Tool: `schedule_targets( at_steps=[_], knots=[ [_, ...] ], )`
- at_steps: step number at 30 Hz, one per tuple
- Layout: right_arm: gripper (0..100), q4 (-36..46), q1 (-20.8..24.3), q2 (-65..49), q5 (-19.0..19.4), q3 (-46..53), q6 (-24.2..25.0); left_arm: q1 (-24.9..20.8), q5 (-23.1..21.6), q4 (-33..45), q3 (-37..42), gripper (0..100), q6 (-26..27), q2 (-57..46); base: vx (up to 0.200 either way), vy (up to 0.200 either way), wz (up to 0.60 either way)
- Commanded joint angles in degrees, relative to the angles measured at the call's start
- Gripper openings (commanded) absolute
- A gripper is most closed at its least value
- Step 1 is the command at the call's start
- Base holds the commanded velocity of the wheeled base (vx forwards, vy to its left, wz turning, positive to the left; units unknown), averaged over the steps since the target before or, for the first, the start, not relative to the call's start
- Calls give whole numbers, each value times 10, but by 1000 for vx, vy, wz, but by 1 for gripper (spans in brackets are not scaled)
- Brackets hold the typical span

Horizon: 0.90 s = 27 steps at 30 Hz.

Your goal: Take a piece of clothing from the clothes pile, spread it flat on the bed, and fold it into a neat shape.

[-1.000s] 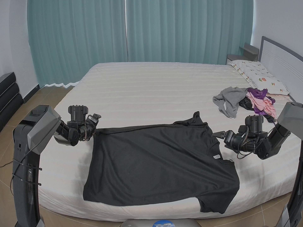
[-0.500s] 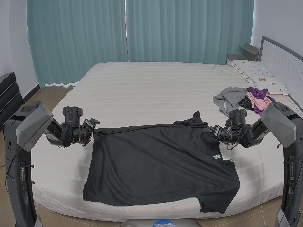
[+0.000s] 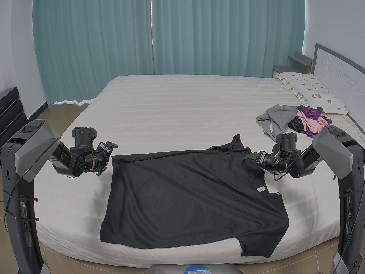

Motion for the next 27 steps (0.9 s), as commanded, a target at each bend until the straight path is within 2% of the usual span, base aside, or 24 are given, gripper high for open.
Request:
schedule_targets(
  at_steps=[1, 7, 26, 27],
  knots=[
    [100, 0, 0, 3, 0, -2, 0, 1, -2, 3, 2, 100, 0, -4, 0, 0, 0],
    [100, -1, 1, 7, 1, -5, 0, -2, -3, 4, 4, 100, 5, -3, 167, 0, 0],
    [100, -5, 2, 47, -2, -43, -3, -3, -3, 4, 2, 100, 5, 0, 0, 0, 0],
    [100, -5, 3, 57, -15, -56, -3, -3, -3, 4, 2, 100, 5, 0, 0, 0, 0]
  ],
)
